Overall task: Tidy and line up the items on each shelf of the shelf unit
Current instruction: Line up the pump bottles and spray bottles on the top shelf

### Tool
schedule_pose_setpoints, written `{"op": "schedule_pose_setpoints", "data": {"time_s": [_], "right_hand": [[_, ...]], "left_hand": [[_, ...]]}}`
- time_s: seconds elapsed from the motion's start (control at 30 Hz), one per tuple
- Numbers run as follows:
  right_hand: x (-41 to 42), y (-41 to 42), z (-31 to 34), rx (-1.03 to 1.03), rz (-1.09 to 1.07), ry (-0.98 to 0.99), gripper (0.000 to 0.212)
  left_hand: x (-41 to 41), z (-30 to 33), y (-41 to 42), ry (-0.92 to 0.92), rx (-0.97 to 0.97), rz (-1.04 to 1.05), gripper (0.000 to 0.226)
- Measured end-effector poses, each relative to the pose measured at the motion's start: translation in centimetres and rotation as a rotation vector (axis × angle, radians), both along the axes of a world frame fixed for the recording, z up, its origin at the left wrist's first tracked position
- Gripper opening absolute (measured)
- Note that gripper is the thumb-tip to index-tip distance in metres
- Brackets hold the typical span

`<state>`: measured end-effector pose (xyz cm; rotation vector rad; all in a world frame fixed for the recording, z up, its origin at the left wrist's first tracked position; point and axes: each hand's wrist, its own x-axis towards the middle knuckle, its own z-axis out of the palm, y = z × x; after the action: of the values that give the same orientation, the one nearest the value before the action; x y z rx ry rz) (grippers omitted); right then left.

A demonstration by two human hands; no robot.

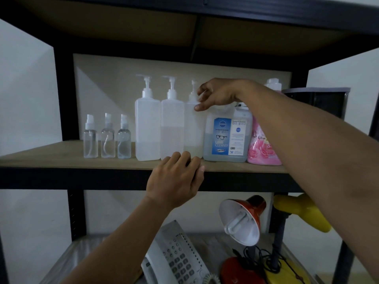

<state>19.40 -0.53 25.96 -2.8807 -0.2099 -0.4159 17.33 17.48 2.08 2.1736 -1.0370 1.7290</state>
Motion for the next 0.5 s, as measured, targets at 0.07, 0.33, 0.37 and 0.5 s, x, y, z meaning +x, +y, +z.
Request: {"op": "schedule_pose_setpoints", "data": {"time_s": [0.07, 0.33, 0.37, 0.5], "right_hand": [[-0.12, -0.05, 0.08, 0.001, 0.009, -0.01, 0.081], [-0.53, -0.3, 0.45, -0.008, 0.008, 0.011, 0.082], [-0.47, -0.29, 0.41, -0.008, 0.008, 0.014, 0.082], [-0.19, -0.24, 0.45, -0.007, -0.011, 0.021, 0.083]], "left_hand": [[0.0, 0.03, 0.02, 0.006, 0.002, 0.004, 0.033], [0.0, 0.0, -0.01, 0.003, -0.004, 0.003, 0.034], [0.01, 0.0, 0.0, 0.0, -0.007, 0.003, 0.034], [-0.01, 0.0, -0.04, -0.006, -0.004, 0.004, 0.035]]}}
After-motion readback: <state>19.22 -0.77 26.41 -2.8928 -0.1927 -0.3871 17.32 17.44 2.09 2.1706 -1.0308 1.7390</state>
